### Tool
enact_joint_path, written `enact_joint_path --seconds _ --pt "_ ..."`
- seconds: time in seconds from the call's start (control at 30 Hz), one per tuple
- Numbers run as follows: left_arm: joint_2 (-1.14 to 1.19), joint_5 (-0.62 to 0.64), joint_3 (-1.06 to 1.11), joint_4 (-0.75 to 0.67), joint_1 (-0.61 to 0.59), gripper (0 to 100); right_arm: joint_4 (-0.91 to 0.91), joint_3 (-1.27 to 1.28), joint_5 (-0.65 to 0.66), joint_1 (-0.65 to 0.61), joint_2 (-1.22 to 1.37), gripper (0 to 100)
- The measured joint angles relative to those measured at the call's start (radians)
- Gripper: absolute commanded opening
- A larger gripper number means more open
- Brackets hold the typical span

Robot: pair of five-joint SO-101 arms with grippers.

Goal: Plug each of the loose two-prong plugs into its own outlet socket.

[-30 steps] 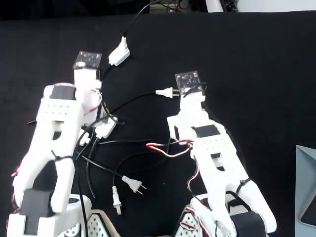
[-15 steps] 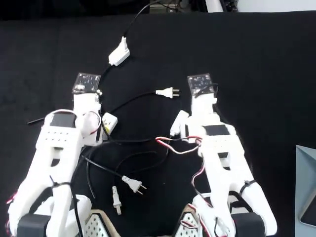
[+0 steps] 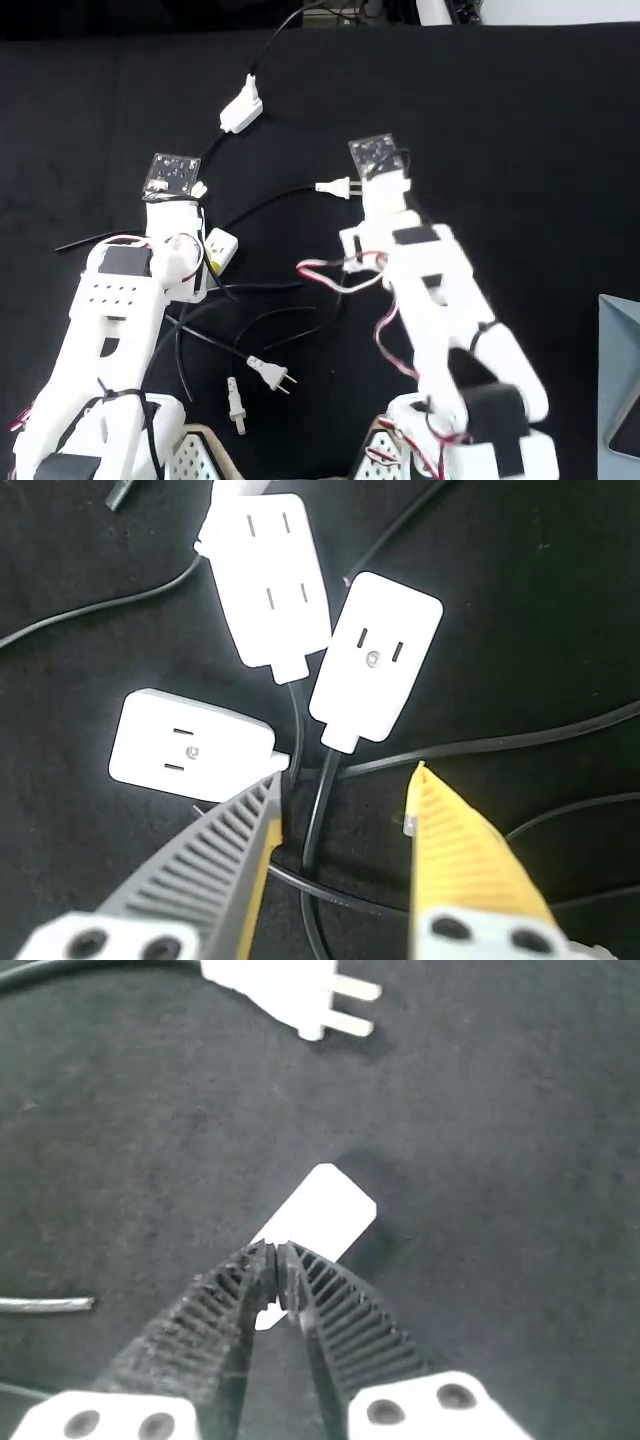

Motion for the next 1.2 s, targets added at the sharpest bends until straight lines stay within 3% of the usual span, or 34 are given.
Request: enact_joint_path --seconds 0.2,0.43,0.8,1.2 --pt "-0.002 0.0 0.012 -0.002 0.0 20 0.11 -0.034 0.0 0.109 0.025 2.5" --pt "-0.002 0.0 0.012 -0.002 0.0 20 0.16 -0.032 0.002 0.11 0.023 2.5" --pt "-0.002 0.0 0.012 -0.002 0.0 20 0.077 -0.032 0.002 0.112 0.023 2.5" --pt "-0.002 0.0 0.012 -0.002 0.0 21 0.008 -0.068 -0.006 -0.216 0.015 2.2"
